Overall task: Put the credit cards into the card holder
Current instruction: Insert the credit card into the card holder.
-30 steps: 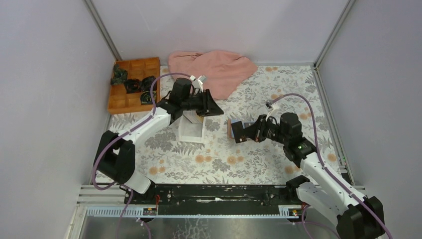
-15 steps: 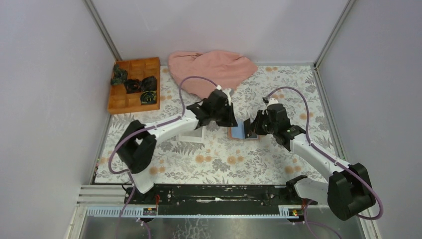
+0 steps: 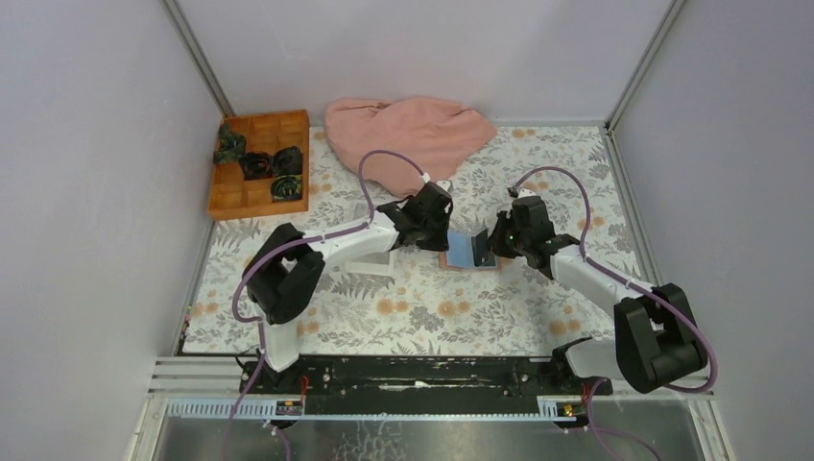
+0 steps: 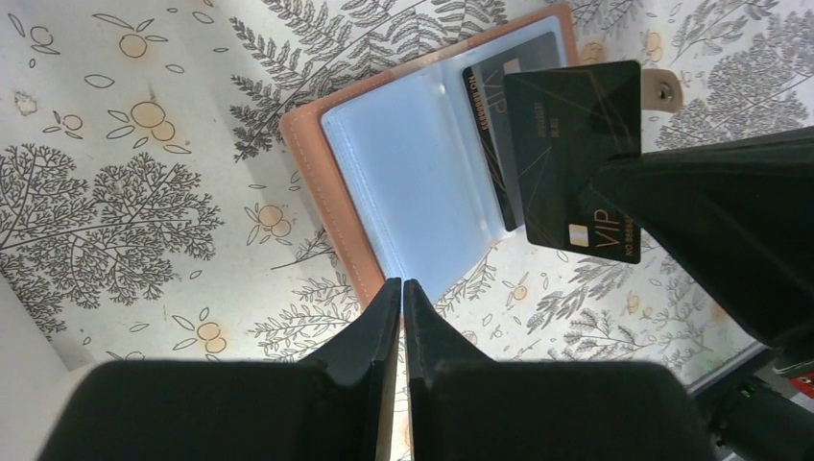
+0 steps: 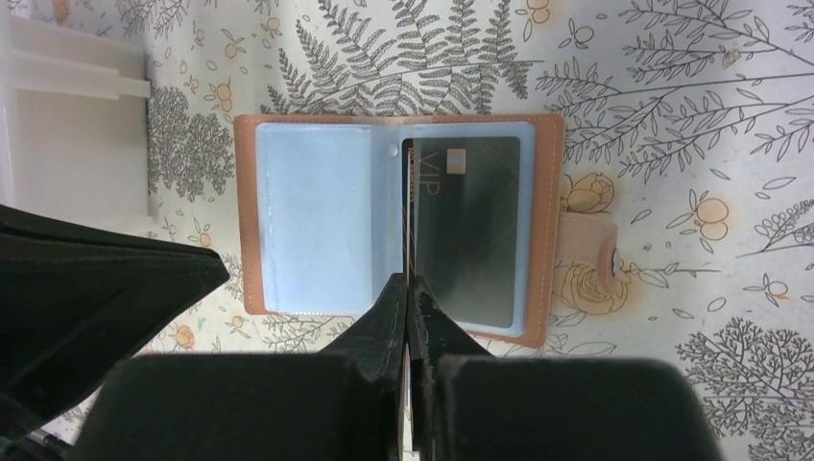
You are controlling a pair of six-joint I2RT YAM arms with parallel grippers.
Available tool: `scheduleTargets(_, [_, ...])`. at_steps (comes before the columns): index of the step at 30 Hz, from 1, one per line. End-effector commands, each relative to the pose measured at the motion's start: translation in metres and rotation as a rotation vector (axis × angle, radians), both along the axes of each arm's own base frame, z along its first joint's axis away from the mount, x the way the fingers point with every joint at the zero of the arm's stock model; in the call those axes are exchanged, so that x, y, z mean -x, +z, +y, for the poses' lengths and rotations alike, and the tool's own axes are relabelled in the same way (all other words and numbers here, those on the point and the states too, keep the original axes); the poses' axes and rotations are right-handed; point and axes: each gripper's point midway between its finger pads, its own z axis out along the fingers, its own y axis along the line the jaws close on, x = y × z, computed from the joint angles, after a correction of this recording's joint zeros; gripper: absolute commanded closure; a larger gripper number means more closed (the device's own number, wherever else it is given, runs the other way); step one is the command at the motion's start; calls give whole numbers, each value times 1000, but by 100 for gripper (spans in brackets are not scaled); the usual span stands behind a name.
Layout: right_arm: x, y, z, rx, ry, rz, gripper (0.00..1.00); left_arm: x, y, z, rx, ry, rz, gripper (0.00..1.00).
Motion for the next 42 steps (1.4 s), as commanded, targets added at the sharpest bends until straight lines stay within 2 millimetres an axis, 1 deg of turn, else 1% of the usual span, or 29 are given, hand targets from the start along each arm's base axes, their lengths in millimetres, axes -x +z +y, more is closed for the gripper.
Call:
scheduleTargets(1, [-24,19,8,-49,9,-81,100,-8,0,2,-37,8,-33,90])
scheduleTargets(8, [-28,11,13,-86,23,-68,100,-9,-8,2,-53,7,-30,90])
scheduleTargets(13, [-29,8,18,-111,32,-66,100,-9,-14,3,-67,8,-25,90])
scheduleTargets(18, [-29,0,21,-124,37,-53,100,-8,-20,6,-85,10,-22,91])
scheduleTargets(24, [-27,-10,20,-132,35,-33,100,-8,-25,9,-101,11,-21,91])
scheduleTargets(33, [-22,-17,21,-163,29,-15,100,-5,-34,14,-123,15,-8,91])
scheduleTargets(42, [-16,-25,21,-185,26,6,100,-1,-45,26,-164,33,-2,91])
